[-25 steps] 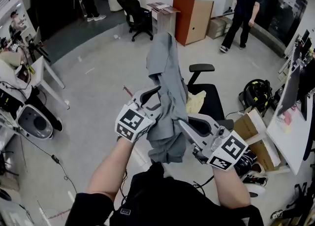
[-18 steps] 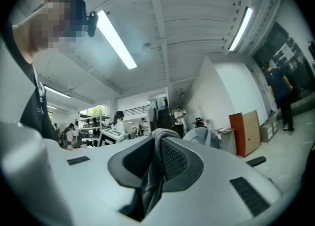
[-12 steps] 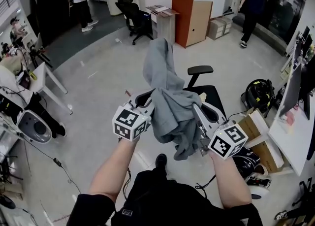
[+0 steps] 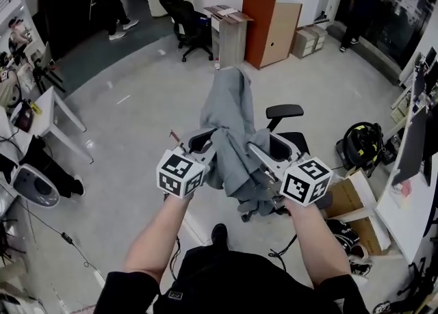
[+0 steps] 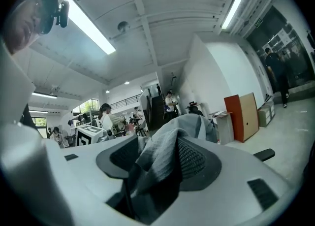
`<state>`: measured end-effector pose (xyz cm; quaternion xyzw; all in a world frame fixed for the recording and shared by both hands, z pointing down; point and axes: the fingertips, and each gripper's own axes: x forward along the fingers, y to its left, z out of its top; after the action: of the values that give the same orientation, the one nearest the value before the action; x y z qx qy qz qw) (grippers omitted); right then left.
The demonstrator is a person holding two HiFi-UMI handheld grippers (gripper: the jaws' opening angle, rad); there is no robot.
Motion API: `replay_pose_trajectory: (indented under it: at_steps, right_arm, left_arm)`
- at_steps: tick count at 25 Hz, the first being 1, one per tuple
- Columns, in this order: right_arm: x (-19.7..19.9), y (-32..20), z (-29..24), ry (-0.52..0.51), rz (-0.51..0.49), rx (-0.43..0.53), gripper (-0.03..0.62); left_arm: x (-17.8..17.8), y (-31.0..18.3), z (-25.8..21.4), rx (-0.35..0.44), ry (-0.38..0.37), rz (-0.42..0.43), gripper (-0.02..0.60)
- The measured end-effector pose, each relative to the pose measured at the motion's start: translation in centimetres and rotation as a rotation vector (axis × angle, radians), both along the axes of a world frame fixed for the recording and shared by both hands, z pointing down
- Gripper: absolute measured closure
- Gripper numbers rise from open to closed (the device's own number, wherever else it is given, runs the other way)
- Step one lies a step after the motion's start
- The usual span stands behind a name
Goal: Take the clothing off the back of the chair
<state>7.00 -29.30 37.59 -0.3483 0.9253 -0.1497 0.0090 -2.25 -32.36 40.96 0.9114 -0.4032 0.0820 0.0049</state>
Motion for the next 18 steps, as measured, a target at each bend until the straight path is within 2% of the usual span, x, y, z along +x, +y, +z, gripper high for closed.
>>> replay_pose_trajectory:
  at_steps: [3,6,10,11,14,16,18]
  right_arm:
    - [-2.4,-3.6,1.7,0.055,-0.016,-0.047,0.299]
    - [-3.9,-5.3,3.3,0.140,-0.044,-0.074,0.266]
    - [-5.1,-6.1,4.5,0.262,-0.080,-0.057,0.264]
    - [-5.4,-6.1,4.8,0.299,-0.083,-0.035,0.270]
    - [-6.1,-5.9,5.2,0.412,-0.074,0.050,0.375]
    - [-5.9,-5.6,5.0,0.432,-0.065,0.071,0.401]
    - [-5.2,-5.0,4.4,0.404,-0.051,0.069,0.427]
  left_arm:
    - [0.1,-3.0,0.5,-0.009,0.012,0.050,0.512]
    - [0.0,-4.5,1.2,-0.021,0.024,0.081,0.466]
    - [-0.3,-6.2,1.5,-0.030,0.054,0.093,0.447]
    - [-0.3,-6.3,1.6,-0.030,0.053,0.091,0.458]
    - [-0.3,-6.0,1.7,-0.026,0.039,0.076,0.537]
    - [-0.4,-5.5,1.7,-0.020,0.036,0.065,0.537]
    - [-0.3,-4.5,1.1,-0.005,0.034,0.069,0.537]
